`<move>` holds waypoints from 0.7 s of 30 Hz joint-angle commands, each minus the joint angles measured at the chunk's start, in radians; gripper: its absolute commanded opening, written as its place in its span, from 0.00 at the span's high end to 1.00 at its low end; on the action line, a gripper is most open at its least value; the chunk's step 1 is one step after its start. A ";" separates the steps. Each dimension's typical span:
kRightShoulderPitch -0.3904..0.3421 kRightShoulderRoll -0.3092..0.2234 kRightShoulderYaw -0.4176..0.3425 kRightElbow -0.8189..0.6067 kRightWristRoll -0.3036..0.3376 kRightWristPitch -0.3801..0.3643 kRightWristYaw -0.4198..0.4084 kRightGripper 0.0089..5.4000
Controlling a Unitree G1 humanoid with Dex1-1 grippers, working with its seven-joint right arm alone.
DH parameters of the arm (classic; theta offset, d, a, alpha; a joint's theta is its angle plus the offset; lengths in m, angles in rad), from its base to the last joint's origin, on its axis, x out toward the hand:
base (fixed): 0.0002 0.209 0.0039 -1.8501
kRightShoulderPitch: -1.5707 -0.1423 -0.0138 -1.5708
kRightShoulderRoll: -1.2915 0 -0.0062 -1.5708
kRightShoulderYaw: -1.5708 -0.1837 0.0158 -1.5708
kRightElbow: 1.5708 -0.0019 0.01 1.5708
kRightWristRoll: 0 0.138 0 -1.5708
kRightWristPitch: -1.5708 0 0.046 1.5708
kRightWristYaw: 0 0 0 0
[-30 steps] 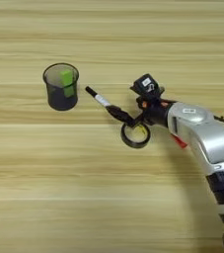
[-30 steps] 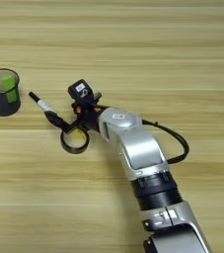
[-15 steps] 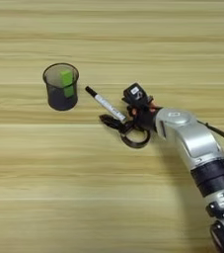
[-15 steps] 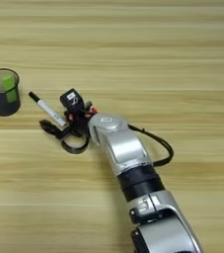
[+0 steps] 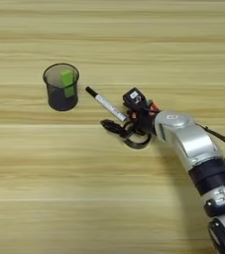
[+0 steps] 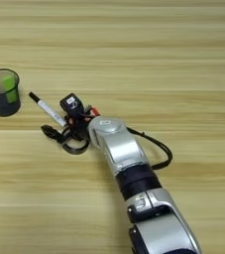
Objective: Move the objects on the table
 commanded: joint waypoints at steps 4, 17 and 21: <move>-0.096 0.005 -0.032 0.004 0.026 0.027 0.008 0.05; -0.109 0.007 -0.049 0.006 0.059 0.120 0.029 0.33; -0.099 0.003 -0.038 0.001 0.040 0.090 0.022 0.48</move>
